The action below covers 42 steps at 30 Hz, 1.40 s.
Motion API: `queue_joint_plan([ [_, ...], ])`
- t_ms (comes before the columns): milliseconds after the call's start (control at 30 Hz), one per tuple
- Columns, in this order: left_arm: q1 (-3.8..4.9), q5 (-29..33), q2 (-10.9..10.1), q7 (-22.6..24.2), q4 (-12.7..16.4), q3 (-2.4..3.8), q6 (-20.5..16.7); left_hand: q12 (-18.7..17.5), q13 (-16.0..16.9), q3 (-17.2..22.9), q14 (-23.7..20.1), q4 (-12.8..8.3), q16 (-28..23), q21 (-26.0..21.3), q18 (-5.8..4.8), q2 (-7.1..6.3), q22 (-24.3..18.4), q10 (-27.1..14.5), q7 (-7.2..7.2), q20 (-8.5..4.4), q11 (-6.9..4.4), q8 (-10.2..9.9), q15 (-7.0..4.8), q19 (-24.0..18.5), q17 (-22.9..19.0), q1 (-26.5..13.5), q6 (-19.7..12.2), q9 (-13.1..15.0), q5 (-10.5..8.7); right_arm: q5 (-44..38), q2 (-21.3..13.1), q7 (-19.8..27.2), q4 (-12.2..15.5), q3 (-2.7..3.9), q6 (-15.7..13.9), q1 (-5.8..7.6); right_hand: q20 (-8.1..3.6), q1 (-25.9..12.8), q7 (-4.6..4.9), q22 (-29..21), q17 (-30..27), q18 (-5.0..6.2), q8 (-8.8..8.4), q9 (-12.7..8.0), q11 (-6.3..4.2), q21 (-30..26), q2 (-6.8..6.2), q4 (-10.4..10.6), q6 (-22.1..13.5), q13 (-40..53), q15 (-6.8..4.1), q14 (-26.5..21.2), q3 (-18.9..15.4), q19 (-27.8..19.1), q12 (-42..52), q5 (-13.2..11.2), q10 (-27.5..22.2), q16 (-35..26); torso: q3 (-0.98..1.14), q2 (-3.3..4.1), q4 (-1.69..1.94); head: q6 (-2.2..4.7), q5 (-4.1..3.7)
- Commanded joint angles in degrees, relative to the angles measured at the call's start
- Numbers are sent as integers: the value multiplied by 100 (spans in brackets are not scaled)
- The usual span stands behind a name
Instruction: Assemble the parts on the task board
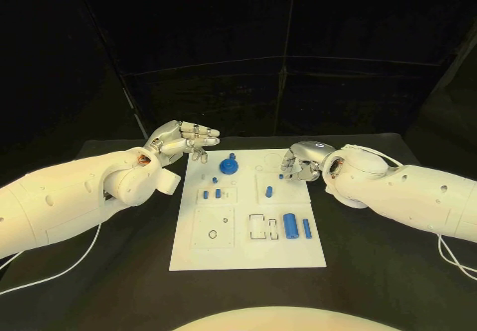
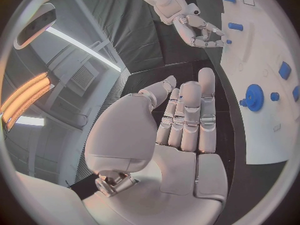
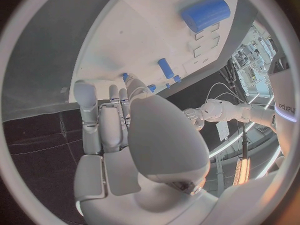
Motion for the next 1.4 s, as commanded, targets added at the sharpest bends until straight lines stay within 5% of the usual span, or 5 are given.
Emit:
queue_joint_plan([
  [33,4,533,-14,327,69,3,-135,40,-8,-44,-126,-7,-106,-65,69,52,-26,-100,8,14,25,35,7,-80,-161,19,0,-5,8,-172,36,-53,-22,3,9,0,41,48,57,13,3,-85,-44,-3,38,29,-2,-16,11,-28,42,165,69,20,-42,34,9,37,11,-4,-5,-16,22],
  [333,-1,678,-8,355,116,2,-104,60,-8,-61,-156,-4,-118,-89,68,69,-39,-122,13,20,28,45,14,-99,-178,29,3,-3,11,56,152,36,-75,3,163,-19,48,138,51,88,63,-90,-136,3,31,91,78,-91,95,-148,31,174,358,46,-110,41,93,79,10,-5,-3,-40,-80],
  [567,-3,694,2,339,126,1,-39,88,-6,-100,-169,11,-116,-108,68,81,-50,-141,26,26,36,51,22,-106,-188,18,-4,-2,8,123,231,19,-125,3,331,-30,31,139,5,146,104,-96,-192,10,-5,146,47,-162,216,-240,3,183,611,70,-146,95,207,113,11,-5,-15,-38,-11],
  [1100,-3,672,41,295,100,-1,-3,195,11,-252,-184,34,-104,-160,73,114,-88,-144,14,36,25,105,21,-100,-216,39,30,12,2,-121,337,-106,-209,2,513,-87,9,8,-8,167,107,-97,-298,10,-25,178,-53,-274,348,-375,-14,181,943,61,-211,65,337,121,9,-2,-10,-106,17],
  [1400,-3,666,51,276,92,-1,-4,219,13,-277,-191,15,-103,-170,74,123,-95,-155,12,33,23,115,17,-99,-225,81,26,12,3,-432,396,-307,-182,2,495,-117,-1,24,-7,466,-22,-144,-369,15,-33,381,-125,-564,487,-462,-24,182,1371,182,-241,-18,483,67,15,-6,-10,-128,19],
])
